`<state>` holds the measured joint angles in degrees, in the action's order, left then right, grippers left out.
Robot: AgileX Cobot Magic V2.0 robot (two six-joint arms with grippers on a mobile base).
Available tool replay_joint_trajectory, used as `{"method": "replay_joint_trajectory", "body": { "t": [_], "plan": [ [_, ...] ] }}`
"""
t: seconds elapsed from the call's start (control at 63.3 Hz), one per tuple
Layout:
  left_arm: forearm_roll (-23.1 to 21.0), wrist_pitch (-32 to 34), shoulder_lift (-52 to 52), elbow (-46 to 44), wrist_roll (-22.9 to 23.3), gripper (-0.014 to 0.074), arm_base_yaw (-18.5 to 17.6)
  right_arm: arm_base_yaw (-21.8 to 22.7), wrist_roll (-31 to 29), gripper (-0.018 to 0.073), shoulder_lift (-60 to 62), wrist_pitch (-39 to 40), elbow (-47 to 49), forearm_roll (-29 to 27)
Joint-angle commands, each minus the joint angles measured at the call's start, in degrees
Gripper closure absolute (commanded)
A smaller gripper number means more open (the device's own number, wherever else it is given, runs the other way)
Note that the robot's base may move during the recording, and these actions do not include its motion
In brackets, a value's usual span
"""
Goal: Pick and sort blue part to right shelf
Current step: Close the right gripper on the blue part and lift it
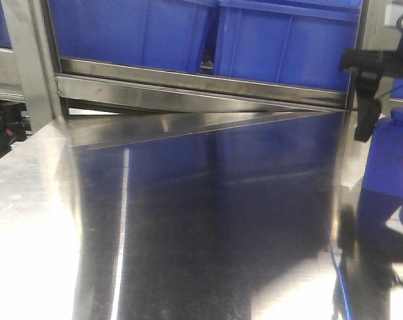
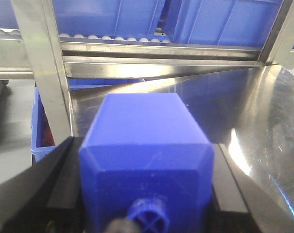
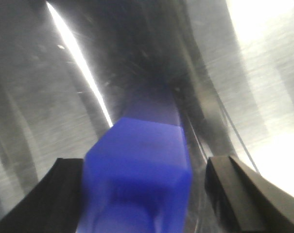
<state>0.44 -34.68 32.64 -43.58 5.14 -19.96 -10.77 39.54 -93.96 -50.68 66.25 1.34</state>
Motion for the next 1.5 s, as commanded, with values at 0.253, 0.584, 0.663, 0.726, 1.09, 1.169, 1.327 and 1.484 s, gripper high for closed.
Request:
{"method": "replay_joint_trajectory", "body": {
  "t": [0.253, 0.584, 0.663, 0.726, 1.09, 1.169, 1.327, 1.484],
  "plan": [
    [-0.4, 5.1, 0.3, -1.5, 0.0, 0.0277, -0.4, -0.4, 0.2, 0.0091, -1.5, 1.1, 1.9, 0.4],
    [2.3, 2.8, 0.2, -1.5, 1.5, 0.0277, -0.3, -0.6, -3.3, 0.0312, -0.9, 2.4, 1.9, 0.5],
    [6.9, 1.7, -0.5, -1.5, 4.1, 0.0277, 0.2, -0.6, -6.7, 0.0312, -0.1, 3.0, 1.9, 0.9],
    [11.2, 0.6, -1.4, -1.5, 8.0, 0.0277, 1.2, -0.6, -8.5, 0.0312, 0.8, 3.3, 1.9, 1.7],
    [18.7, -0.9, -13.9, 8.3, 9.8, 0.0282, 3.8, -0.6, -12.8, 0.0312, 6.9, 5.8, 1.4, 8.6],
    [17.5, -0.2, -17.5, 11.3, 9.8, 0.0283, 3.7, -0.7, -13.0, 0.0312, 8.9, 6.8, 0.4, 10.0],
    [17.7, 0.8, -24.1, 15.8, 9.6, 0.0283, 3.7, -3.1, -13.0, 0.0312, 15.3, 11.8, -4.9, 14.5],
    [17.8, 1.0, -28.6, 17.8, 9.6, 0.0283, 3.7, -6.6, -13.0, 0.0312, 23.6, 18.2, -13.5, 19.2]
  ]
}}
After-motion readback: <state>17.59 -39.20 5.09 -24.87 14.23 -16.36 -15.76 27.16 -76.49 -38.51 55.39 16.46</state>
